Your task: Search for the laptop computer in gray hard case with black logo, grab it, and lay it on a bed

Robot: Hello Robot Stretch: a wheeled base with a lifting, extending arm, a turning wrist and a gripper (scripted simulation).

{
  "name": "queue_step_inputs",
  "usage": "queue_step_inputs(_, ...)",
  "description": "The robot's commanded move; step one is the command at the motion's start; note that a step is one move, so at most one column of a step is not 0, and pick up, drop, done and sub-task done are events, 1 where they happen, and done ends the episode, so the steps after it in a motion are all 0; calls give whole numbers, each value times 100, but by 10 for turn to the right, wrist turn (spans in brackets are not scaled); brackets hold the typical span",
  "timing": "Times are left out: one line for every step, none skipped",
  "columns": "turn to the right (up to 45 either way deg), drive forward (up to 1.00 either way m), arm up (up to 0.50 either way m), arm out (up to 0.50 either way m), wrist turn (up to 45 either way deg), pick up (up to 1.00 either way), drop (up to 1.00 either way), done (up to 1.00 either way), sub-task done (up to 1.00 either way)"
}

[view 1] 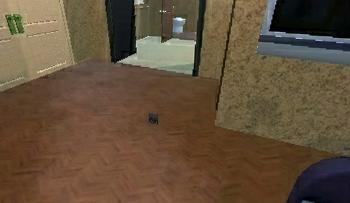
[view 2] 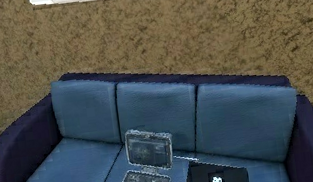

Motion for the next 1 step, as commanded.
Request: queue_step_inputs(0, 0, 0, 0, 390, 0, 0, 0, 0)
